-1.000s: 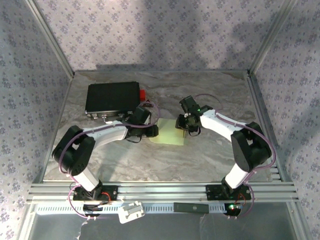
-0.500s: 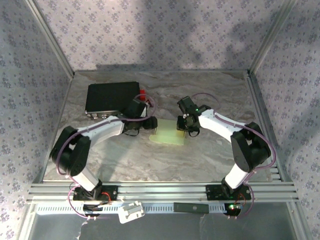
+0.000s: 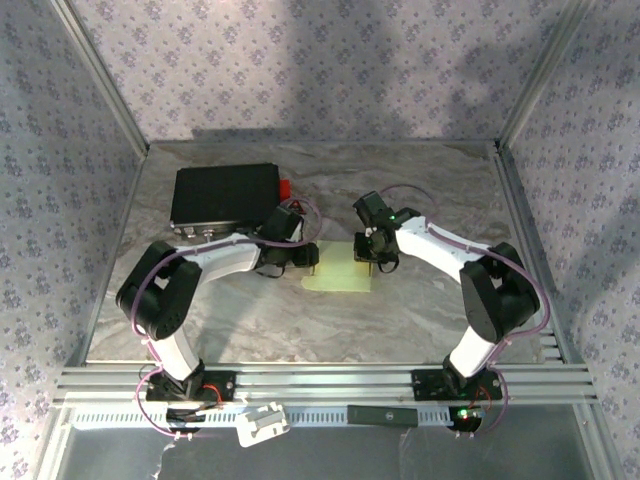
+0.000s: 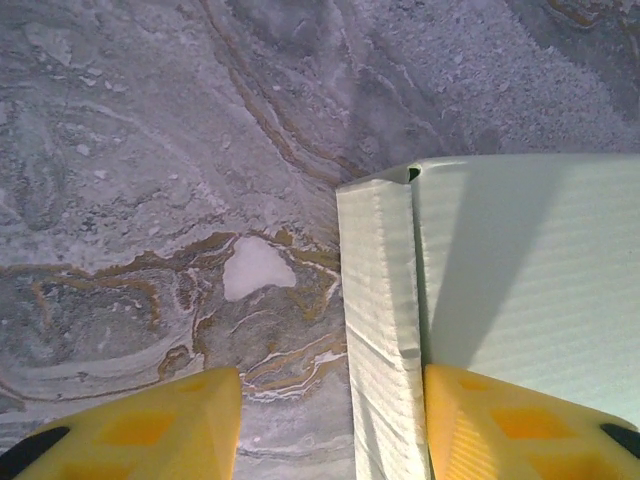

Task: Fold the paper box

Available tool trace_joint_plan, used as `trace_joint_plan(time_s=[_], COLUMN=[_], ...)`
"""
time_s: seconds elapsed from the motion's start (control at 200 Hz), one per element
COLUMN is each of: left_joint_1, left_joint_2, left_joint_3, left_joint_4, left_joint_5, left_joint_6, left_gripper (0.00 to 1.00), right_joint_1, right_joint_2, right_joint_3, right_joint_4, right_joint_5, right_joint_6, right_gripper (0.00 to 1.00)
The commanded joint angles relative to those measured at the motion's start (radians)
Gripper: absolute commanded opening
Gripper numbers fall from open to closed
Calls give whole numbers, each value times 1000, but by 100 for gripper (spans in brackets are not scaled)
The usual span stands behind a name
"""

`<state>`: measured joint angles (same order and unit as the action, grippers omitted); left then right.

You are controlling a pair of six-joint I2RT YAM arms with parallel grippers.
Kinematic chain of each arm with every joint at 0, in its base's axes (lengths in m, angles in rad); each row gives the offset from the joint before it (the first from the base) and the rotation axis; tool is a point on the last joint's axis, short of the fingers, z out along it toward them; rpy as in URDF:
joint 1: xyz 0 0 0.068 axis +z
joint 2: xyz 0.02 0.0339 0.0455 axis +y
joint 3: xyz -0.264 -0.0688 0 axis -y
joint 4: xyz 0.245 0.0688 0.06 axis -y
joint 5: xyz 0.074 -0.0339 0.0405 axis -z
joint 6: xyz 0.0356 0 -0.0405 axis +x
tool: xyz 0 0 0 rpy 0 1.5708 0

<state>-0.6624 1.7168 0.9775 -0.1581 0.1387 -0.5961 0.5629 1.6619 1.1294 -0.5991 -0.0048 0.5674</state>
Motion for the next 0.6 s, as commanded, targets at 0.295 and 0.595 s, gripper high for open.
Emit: trace_joint_plan(time_s=[0.295, 0.595], left_joint_1=[-11, -11], left_joint_2=[-19, -10], left_joint_3=[-93, -121], left_joint_4=[68, 97], left_joint_5=[-40, -49], left_joint_6=[-8, -18], left_gripper=[39, 35], right_joint_1=[-177, -207], right_joint_2=[-173, -94], right_joint_3=[-317, -412], right_joint_4=[406, 656], right_joint_5=[-458, -647], right_joint_6=[7, 104], right_gripper=[63, 70])
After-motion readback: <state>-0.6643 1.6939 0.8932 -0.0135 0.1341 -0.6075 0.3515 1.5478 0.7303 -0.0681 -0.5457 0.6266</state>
